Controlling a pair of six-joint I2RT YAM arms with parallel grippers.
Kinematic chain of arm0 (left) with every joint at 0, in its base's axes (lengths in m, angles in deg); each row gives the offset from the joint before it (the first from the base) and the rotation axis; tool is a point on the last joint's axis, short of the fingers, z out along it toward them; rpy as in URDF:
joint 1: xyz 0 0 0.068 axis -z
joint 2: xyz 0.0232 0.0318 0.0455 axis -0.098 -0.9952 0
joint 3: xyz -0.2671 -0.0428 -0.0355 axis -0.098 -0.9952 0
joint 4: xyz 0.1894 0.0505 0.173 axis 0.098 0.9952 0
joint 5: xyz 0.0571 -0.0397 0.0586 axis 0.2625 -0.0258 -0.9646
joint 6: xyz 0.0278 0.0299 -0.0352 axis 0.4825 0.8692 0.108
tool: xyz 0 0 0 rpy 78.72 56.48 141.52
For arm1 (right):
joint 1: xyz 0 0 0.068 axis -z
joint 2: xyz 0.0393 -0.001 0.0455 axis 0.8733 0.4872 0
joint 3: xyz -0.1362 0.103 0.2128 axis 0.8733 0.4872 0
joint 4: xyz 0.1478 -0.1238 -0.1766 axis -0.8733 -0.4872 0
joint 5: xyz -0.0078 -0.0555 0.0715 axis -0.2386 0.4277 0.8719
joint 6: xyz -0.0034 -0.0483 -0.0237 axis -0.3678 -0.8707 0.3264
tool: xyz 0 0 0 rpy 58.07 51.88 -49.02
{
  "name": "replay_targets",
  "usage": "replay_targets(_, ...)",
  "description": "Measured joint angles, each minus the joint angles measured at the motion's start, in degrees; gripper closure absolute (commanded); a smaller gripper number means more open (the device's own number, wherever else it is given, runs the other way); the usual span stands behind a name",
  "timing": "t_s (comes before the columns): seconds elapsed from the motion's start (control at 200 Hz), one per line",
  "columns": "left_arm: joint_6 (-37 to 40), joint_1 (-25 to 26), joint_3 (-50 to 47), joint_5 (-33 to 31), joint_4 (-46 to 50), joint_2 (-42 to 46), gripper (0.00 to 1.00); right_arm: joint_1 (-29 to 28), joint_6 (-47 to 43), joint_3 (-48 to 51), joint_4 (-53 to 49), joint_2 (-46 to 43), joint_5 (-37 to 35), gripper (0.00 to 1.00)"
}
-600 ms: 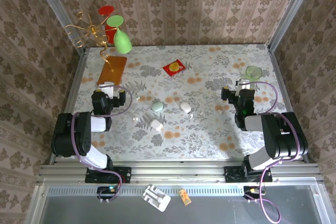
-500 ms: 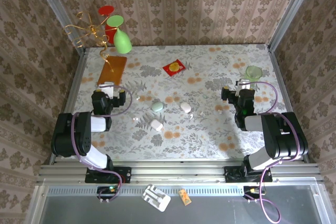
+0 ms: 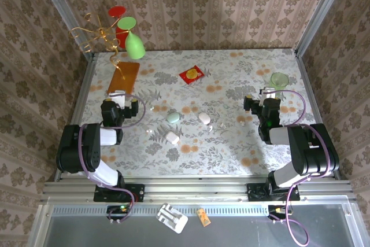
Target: Insert wireless bluetooth earbuds into charging case
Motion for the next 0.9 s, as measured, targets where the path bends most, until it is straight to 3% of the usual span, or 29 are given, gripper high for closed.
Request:
replay_targets(0.48,0.11,1.36,-0.35,-2.71,0.57,1.66,0.0,0.0,-0.2,0.02,-0.35,-0.44,0.11,0.0)
replay_targets(0.745,1.73,6.95,0.52,-6.03,11.58,16.26,0.0,-0.9,-1.31,-0.72,-12.5,-16.17,4.13,0.0)
replay_targets(0.9,-0.33,9.79,2.4,-7.87,20.0,21.77,0.0,-5.73,-2.23,-2.34,-20.15,-23.54,6.95,0.0)
